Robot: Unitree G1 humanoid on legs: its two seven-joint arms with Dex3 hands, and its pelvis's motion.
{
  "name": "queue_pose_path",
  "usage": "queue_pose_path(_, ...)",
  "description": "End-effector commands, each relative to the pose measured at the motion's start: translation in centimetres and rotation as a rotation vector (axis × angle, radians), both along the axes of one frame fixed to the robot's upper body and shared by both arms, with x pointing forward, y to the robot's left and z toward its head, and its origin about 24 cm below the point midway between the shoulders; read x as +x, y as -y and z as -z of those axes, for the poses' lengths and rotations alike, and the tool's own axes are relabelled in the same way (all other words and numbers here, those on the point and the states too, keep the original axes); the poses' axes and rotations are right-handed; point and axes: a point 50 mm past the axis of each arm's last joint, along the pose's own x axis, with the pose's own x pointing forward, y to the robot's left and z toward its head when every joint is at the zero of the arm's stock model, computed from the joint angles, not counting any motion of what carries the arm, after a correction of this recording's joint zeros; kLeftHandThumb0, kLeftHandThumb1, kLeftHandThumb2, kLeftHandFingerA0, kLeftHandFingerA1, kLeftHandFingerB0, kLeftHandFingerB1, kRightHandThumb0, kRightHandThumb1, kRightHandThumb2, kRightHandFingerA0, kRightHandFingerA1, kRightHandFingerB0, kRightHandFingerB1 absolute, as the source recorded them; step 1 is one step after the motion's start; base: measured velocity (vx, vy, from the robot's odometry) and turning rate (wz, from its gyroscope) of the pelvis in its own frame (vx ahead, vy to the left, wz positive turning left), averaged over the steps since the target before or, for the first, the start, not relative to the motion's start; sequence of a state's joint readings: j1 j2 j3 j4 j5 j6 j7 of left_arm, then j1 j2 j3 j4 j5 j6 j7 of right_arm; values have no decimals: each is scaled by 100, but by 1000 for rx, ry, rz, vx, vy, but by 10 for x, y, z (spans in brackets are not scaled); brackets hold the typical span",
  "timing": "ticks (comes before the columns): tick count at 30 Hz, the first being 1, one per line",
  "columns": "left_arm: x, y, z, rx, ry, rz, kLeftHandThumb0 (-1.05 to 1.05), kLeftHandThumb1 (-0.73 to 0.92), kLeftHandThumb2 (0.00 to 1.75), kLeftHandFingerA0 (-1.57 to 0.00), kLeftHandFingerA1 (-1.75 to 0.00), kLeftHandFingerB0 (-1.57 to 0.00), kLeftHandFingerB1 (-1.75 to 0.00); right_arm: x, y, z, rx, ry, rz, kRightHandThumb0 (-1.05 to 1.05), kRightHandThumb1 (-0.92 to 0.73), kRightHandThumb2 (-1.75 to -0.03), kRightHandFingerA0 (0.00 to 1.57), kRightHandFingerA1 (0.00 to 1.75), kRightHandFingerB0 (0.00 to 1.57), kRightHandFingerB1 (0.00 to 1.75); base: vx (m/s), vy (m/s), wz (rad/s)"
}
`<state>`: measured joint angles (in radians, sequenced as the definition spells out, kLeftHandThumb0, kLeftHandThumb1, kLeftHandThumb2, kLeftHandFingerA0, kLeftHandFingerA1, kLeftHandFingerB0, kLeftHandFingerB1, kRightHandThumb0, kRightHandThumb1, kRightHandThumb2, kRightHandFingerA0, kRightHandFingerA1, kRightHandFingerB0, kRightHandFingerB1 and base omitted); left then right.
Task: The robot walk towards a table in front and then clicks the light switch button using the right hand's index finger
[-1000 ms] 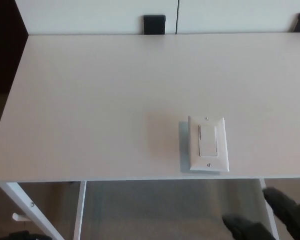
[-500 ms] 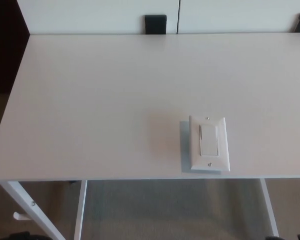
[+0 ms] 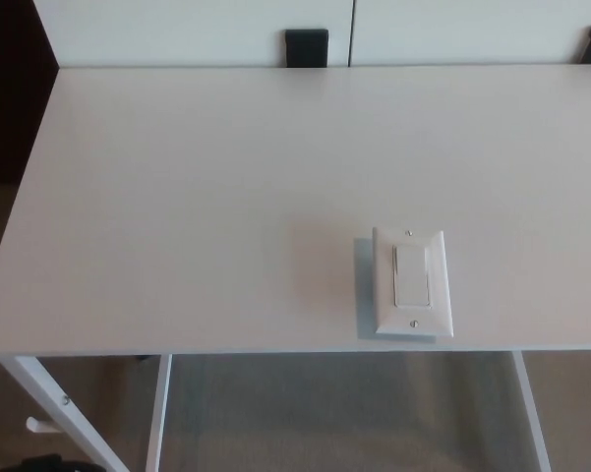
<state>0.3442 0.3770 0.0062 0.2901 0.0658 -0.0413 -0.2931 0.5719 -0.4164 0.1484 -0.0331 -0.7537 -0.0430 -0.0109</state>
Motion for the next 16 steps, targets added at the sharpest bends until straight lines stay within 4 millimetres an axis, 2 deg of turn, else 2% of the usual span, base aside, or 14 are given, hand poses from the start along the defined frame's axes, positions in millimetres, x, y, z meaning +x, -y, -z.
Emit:
queue_pose_path(1,-1,-1,0,36,-14,27,-25,57,57,-67,-45,-57,-40,2,7,11,331,-153,159,-34,-45,-98,3,53,0,46,0,0,0)
queue_pose_path(6,-3,-1,1,32,-17,24,-26,57,57,-66,-44,-56,-40,1,9,11,341,-160,157,-34,-46,-99,3,52,0,47,0,0,0)
queue_pose_path(7,-3,-1,1,34,-16,24,-26,57,56,-67,-45,-57,-40,0,9,10,345,-163,158,-60,-50,-78,6,40,8,38,0,0,0)
queue_pose_path(8,-3,-1,1,34,-15,24,-26,57,56,-67,-45,-57,-40,0,9,10,347,-160,156,-34,-46,-99,3,52,0,46,0,0,0)
queue_pose_path(9,-3,-1,1,38,-15,28,-27,57,57,-68,-45,-57,-40,0,9,10,344,-156,153,-33,-47,-99,3,52,0,46,0,0,0)
queue_pose_path(10,-2,-1,1,46,-15,34,-35,50,70,-64,-53,-54,-48,0,9,10,342,-158,152,-34,-46,-99,3,52,0,46,0,0,0)
queue_pose_path(16,0,-1,1,57,-16,41,-36,50,70,-65,-53,-55,-48,2,9,9,358,-154,159,-34,-46,-99,3,52,0,46,0,0,0)
